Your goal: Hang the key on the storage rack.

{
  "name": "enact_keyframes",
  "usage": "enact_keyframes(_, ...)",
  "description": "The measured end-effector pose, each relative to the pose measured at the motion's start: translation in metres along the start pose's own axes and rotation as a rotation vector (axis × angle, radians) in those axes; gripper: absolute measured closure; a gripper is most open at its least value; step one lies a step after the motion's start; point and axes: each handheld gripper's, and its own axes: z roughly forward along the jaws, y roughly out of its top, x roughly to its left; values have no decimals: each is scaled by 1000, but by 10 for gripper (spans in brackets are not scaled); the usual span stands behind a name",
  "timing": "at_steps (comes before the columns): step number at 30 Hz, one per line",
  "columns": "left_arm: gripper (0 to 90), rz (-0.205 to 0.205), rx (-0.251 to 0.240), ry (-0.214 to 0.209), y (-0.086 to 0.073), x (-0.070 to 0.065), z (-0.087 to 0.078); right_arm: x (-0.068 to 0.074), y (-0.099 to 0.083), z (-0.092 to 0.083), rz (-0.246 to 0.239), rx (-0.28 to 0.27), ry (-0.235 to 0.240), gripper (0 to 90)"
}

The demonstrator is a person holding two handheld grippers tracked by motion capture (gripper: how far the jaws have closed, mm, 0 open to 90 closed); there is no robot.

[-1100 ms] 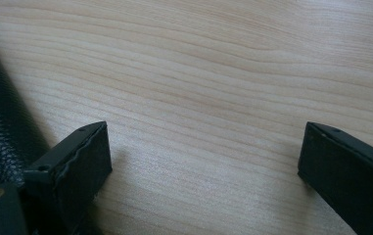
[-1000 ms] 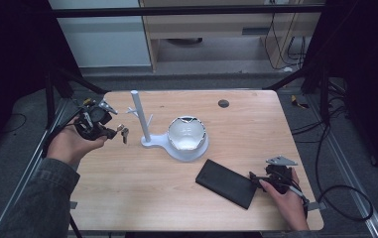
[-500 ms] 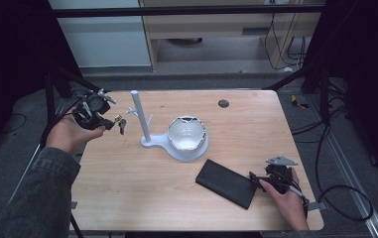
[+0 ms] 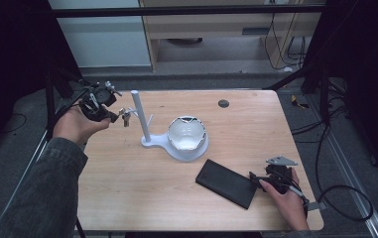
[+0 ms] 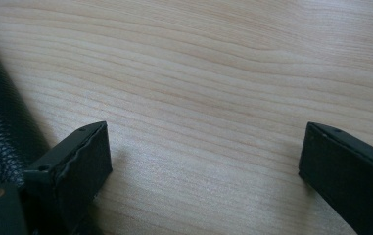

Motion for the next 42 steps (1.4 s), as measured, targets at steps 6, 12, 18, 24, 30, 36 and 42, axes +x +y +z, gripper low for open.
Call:
enact_keyframes(6, 900, 0, 1, 0, 4, 0, 4, 0, 0, 0, 0, 0, 0, 54)
enact_keyframes(12, 900, -12, -3, 3, 7, 2, 9, 0, 0, 0, 0, 0, 0, 55)
enact_keyframes(18, 900, -20, 2, -1, 6, 5, 12, 0, 0, 0, 0, 0, 1, 55)
enact_keyframes(24, 892, -28, -18, -17, 4, 5, 16, 0, 0, 0, -1, 2, 1, 55)
enact_keyframes(30, 578, -43, -216, 38, -21, -6, 1, 0, 0, 0, -2, 2, 3, 54)
enact_keyframes(36, 336, -50, -341, 33, -57, -37, 5, 0, 0, 0, 3, 2, 7, 54)
enact_keyframes(42, 175, -33, -386, -24, -74, -71, 34, 0, 0, 0, 4, 2, 6, 55)
